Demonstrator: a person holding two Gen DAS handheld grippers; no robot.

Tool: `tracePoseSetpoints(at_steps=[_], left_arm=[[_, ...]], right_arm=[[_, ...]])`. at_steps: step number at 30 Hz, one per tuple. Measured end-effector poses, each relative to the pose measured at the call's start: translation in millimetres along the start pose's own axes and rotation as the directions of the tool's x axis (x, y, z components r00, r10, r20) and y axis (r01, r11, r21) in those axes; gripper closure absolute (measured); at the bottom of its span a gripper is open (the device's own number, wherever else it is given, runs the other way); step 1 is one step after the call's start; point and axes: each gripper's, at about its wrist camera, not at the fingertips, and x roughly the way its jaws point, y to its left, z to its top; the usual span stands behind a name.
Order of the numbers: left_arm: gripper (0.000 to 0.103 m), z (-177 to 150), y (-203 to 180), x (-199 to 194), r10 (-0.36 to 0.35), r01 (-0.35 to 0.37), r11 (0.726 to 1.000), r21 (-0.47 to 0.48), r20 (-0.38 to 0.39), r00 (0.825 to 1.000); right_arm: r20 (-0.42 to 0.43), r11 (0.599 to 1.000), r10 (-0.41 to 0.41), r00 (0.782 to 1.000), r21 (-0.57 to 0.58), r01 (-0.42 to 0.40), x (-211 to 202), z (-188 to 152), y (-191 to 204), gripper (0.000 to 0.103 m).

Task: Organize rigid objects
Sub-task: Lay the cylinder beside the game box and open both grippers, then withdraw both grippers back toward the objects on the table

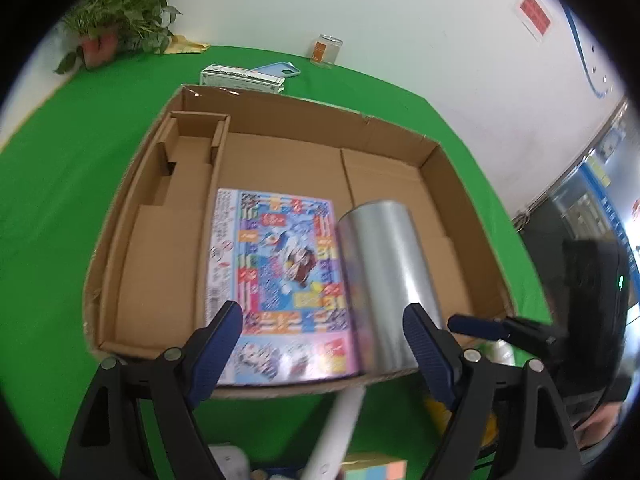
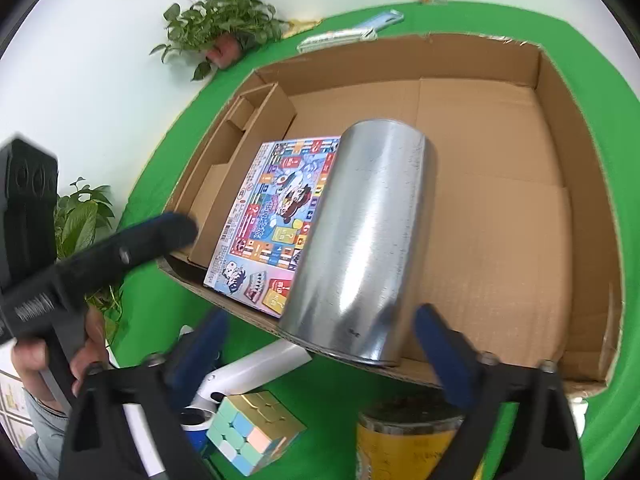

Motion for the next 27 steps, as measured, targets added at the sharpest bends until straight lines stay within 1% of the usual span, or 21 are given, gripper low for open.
tracePoseSetpoints(at_steps=[1,2,4,5,6,7,8,10,12,13,15,16,17,20,22,24,25,26,27], left_arm=[[0.021,-6.1,3.7,-0.3,0.006,-0.006,1.0,0.01,-0.009,1.0],[0.021,-12.1,7.2,2.3,0.012,-0.012,1.0,0.012,-0.021,1.0],[0.021,-19.4,12.2,3.6,0.033,-0.033,0.999,0.013,-0.029,0.999],[0.021,-23.6,13.6,6.7,0.044,-0.044,0.999,0.016,-0.033,0.998],[0.021,-26.6,17.0,8.4,0.044,-0.043,0.999,0.018,-0.039,0.998],[0.021,-31.6,18.1,11.7,0.041,-0.04,0.999,0.012,-0.05,0.998],[0.022,-35.3,18.0,12.6,0.047,-0.047,0.999,0.018,-0.042,0.998],[0.022,-38.3,14.5,11.5,0.069,-0.067,0.997,0.047,-0.036,0.997],[0.022,-39.9,10.1,9.9,0.079,-0.076,0.996,0.056,-0.042,0.996],[0.022,-40.5,9.6,10.0,0.081,-0.078,0.996,0.051,-0.045,0.996],[0.022,-41.0,11.0,9.0,0.079,-0.078,0.997,0.031,-0.043,0.996],[0.022,-39.3,12.0,9.8,0.079,-0.078,0.997,0.02,-0.041,0.996],[0.022,-38.9,12.2,9.8,0.078,-0.077,0.997,0.011,-0.039,0.996],[0.022,-38.0,14.7,7.3,0.055,-0.056,0.998,-0.024,-0.041,0.998],[0.022,-37.9,16.4,3.4,0.04,-0.041,0.998,-0.041,-0.026,0.999],[0.022,-38.7,16.9,-5.7,0.035,-0.034,0.998,-0.061,0.014,0.999],[0.022,-40.0,15.2,-13.0,0.042,-0.04,0.997,-0.06,0.049,0.998],[0.022,-43.0,10.7,-24.1,0.081,-0.076,0.996,-0.047,0.1,0.992],[0.021,-46.2,5.2,-33.8,0.123,-0.119,0.992,-0.03,0.148,0.981]], right_arm=[[-0.01,1.0,-0.028,1.0,0.009,0.028,2.9,-2.8,-1.1,0.041],[-0.007,0.999,-0.048,0.999,0.017,0.049,3.8,-5.1,-2.3,0.041],[0.025,0.999,-0.027,0.999,0.039,0.026,0.6,-7.2,-5.4,0.041],[0.043,0.999,-0.001,0.999,0.048,-0.001,-4.0,-9.0,-5.6,0.039],[0.059,0.998,0.036,0.998,0.059,-0.039,-8.9,-11.6,-6.9,0.035],[0.074,0.995,0.059,0.995,0.07,-0.064,-14.4,-15.2,-9.8,0.025],[0.098,0.995,0.048,0.994,0.083,-0.056,-21.3,-18.4,-12.9,0.017],[0.142,0.996,-0.026,0.989,0.091,0.013,-38.2,-26.4,-18.8,0.016],[0.158,0.994,-0.082,0.984,0.08,0.07,-51.8,-34.2,-26.2,0.016],[0.166,0.992,-0.117,0.979,0.073,0.106,-58.0,-38.1,-30.9,0.016],[0.178,0.978,-0.207,0.962,0.073,0.197,-66.6,-45.2,-44.7,0.017],[0.172,0.969,-0.245,0.954,0.088,0.233,-66.6,-47.7,-52.7,0.021],[0.163,0.962,-0.269,0.949,0.101,0.255,-66.5,-49.4,-59.7,0.03],[0.172,0.932,-0.361,0.916,0.094,0.35,-67.0,-53.0,-71.2,0.048],[0.182,0.918,-0.396,0.9,0.091,0.386,-66.6,-54.6,-73.3,0.053],[0.191,0.911,-0.413,0.891,0.082,0.405,-66.6,-58.4,-71.9,0.051],[0.205,0.917,-0.398,0.894,0.076,0.391,-68.8,-61.0,-68.6,0.049],[0.221,0.932,-0.362,0.906,0.08,0.353,-72.8,-63.7,-65.6,0.036],[0.233,0.944,-0.33,0.915,0.087,0.319,-75.3,-66.4,-62.9,0.026]])
